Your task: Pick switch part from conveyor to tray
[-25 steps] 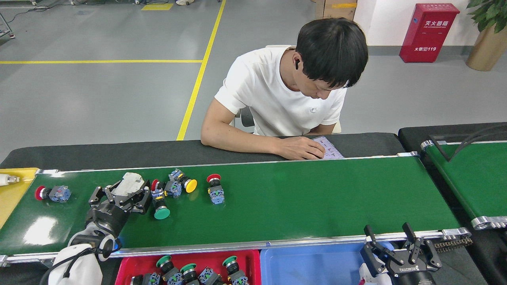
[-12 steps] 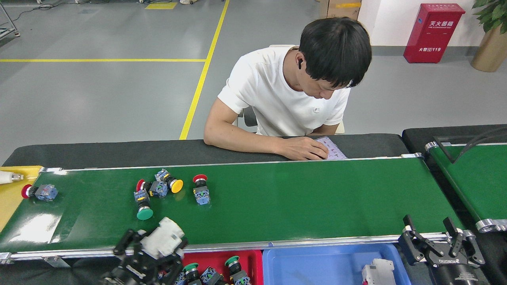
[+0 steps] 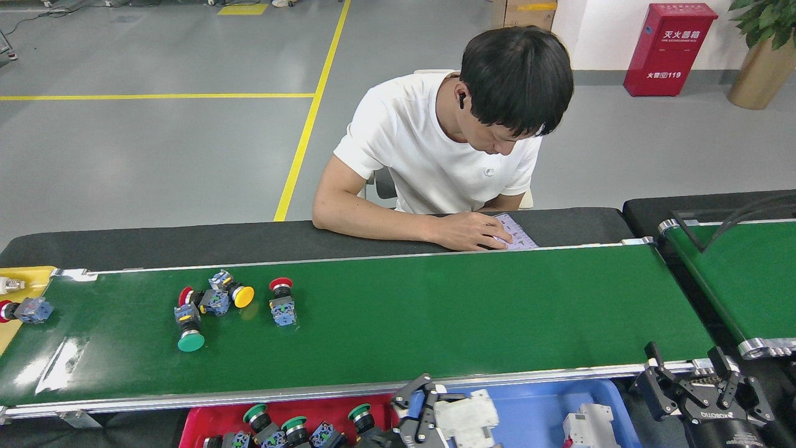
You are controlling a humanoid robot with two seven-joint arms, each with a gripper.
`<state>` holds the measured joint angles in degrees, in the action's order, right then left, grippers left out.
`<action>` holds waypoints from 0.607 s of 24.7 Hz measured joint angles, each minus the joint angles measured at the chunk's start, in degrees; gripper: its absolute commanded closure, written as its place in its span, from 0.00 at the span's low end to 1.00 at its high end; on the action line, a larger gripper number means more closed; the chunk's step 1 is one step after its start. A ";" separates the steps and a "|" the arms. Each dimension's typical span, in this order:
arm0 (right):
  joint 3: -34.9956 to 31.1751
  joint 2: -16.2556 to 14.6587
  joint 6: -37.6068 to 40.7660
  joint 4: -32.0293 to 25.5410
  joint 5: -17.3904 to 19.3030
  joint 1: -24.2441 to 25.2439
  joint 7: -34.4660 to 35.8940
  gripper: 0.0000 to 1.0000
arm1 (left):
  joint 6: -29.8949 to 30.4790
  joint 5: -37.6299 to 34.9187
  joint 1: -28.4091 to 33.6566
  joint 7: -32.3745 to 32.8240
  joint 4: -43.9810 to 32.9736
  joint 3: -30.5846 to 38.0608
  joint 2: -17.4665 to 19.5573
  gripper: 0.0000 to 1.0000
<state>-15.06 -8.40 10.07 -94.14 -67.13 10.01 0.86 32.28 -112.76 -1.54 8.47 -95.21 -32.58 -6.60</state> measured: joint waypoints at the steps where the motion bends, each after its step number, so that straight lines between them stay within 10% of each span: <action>1: 0.00 0.00 0.04 0.01 0.00 0.00 0.00 0.01 | -0.24 -0.48 -0.05 0.03 -0.01 -0.70 0.00 0.00; 9: 0.00 0.00 0.23 0.01 0.00 0.16 0.00 0.01 | -2.01 2.47 5.08 0.15 -4.92 5.03 0.03 0.00; 15: 0.00 0.00 0.40 0.01 0.00 0.16 -0.01 0.01 | -6.13 19.32 7.79 0.17 -6.04 31.03 0.24 0.00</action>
<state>-15.06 -8.40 10.47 -94.13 -67.13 10.18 0.85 26.15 -93.43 6.26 8.63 -101.26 -1.55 -6.35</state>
